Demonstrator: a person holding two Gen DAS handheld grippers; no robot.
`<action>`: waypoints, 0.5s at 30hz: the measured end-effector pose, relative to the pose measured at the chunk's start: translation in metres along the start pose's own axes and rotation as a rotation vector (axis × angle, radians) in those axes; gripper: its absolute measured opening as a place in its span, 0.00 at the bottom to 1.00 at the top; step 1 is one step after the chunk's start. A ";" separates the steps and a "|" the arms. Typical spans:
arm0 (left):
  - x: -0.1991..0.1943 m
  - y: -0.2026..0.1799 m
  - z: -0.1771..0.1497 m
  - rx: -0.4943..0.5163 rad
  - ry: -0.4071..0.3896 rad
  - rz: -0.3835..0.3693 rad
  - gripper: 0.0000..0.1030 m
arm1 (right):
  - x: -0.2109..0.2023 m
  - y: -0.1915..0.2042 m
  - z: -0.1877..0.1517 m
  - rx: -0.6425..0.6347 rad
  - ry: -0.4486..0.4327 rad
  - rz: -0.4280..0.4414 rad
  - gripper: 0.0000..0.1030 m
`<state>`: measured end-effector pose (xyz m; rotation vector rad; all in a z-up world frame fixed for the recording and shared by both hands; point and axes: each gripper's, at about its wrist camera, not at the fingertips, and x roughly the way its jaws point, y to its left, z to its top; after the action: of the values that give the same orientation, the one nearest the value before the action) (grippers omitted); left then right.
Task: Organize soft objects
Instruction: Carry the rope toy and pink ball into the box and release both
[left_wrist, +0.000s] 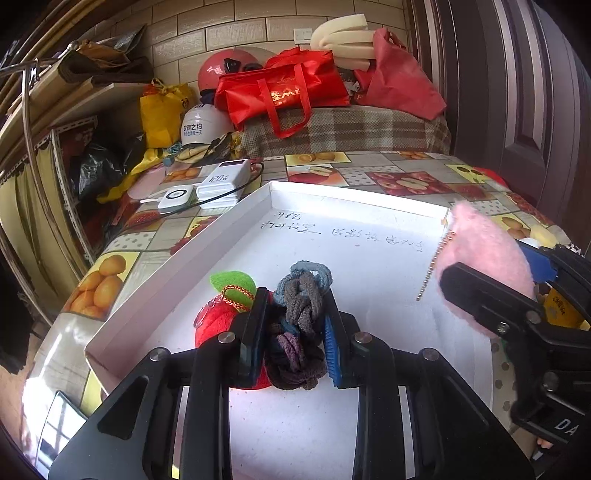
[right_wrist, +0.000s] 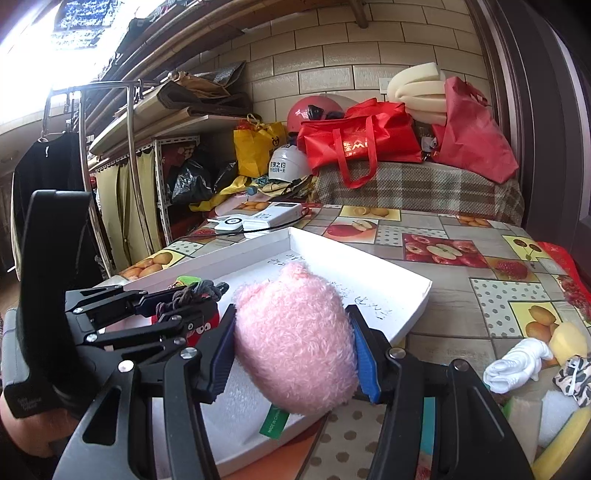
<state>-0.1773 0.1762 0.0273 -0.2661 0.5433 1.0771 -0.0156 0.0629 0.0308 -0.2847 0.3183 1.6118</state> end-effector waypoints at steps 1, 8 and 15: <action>0.001 0.000 0.000 0.004 0.003 0.001 0.26 | 0.003 0.000 0.001 0.002 0.004 -0.001 0.54; 0.007 -0.004 0.002 0.022 0.020 0.015 0.26 | 0.023 -0.006 0.007 0.051 0.051 -0.016 0.54; 0.009 -0.005 0.002 0.034 0.025 0.027 0.27 | 0.031 -0.013 0.007 0.092 0.084 -0.017 0.58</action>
<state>-0.1688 0.1815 0.0237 -0.2431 0.5886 1.0909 -0.0050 0.0949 0.0253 -0.2841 0.4522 1.5658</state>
